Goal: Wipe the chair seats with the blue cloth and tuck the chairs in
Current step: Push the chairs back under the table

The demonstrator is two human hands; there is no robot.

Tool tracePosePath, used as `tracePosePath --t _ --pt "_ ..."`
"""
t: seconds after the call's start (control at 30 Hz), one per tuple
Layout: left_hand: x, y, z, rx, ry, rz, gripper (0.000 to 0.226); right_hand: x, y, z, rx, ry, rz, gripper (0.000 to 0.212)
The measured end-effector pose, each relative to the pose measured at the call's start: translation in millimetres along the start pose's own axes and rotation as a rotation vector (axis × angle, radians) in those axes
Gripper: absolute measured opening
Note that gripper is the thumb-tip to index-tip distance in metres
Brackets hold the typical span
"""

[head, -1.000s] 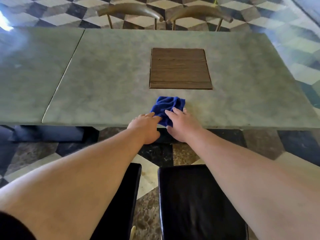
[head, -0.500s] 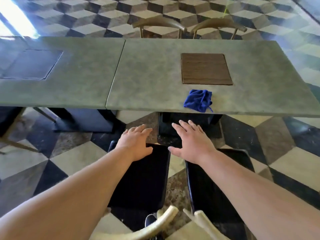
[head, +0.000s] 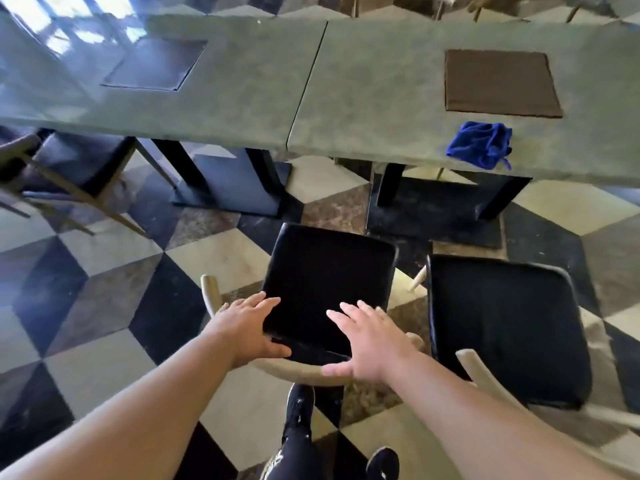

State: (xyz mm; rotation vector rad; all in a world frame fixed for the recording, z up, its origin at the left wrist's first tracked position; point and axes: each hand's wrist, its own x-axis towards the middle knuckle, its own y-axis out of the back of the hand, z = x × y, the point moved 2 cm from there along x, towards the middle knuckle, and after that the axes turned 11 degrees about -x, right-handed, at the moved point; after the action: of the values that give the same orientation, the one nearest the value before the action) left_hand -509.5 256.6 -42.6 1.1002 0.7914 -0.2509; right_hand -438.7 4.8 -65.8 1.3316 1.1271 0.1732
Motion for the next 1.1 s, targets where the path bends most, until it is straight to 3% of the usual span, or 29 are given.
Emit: tracePosePath --t 0.17,0.27,0.33,0.4,0.47,1.1 --pt "11 -27 -37 0.213 -0.085 -0.125 0.118 16 -31 -26 0.026 0.009 -0.105 0.113" --pt "20 -35 -46 0.447 -0.173 -0.141 0.068 23 -39 -37 0.004 -0.009 -0.203 0.095" --pt "28 -33 -49 0.535 -0.179 -0.136 0.044 27 -39 -41 -0.050 -0.006 -0.257 0.063" --pt "35 -28 -48 0.592 -0.173 -0.174 0.043 30 -38 -41 -0.097 0.018 -0.277 0.035" --pt "43 -23 -43 0.614 -0.163 -0.220 0.047 33 -34 -35 -0.102 0.024 -0.278 0.027" --pt "191 87 34 0.486 -0.250 -0.020 0.023 126 63 108 -0.202 -0.227 -0.034 0.011"
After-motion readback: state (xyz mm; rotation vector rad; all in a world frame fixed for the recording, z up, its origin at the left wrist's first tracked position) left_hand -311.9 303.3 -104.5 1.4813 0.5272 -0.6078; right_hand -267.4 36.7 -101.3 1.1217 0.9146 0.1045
